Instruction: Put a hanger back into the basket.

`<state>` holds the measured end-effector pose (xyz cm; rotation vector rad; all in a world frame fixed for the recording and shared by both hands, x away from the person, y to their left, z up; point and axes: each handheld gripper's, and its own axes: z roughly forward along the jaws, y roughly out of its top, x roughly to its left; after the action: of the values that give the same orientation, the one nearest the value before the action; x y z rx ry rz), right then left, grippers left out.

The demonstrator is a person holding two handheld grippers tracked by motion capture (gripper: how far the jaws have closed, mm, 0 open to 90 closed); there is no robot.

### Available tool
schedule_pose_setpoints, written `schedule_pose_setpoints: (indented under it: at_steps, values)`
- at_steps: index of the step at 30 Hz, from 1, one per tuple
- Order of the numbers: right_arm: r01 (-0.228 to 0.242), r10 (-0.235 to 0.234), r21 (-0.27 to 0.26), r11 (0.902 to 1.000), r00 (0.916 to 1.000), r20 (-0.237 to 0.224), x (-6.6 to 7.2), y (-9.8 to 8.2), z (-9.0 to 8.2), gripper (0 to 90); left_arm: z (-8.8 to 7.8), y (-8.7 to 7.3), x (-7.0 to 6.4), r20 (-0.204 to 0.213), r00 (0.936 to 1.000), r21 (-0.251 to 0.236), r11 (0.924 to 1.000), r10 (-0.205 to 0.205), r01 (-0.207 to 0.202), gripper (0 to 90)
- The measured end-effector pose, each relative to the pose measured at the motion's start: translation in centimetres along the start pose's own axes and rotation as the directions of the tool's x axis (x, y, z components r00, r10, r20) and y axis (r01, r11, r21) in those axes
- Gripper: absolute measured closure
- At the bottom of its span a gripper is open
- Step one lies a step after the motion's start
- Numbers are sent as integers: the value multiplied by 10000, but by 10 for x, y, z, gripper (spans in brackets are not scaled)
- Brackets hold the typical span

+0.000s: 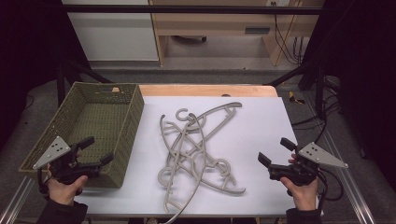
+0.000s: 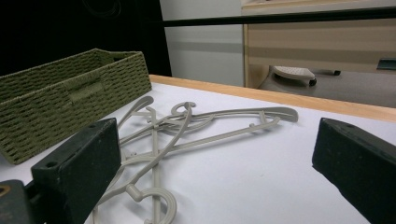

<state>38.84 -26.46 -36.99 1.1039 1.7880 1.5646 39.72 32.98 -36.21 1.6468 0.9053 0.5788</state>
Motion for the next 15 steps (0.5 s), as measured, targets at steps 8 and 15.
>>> schedule_pose_setpoints:
  at_steps: [8,15]
  values:
    - [-98,100,188,9998,9999,-63,3,1,2,22,0,-1,0,-6,10000,38,10000,-24,24,41]
    - [15,-6,538,9986,9999,-163,13,2,9,23,1,0,-1,43,10000,96,9999,80,-80,41]
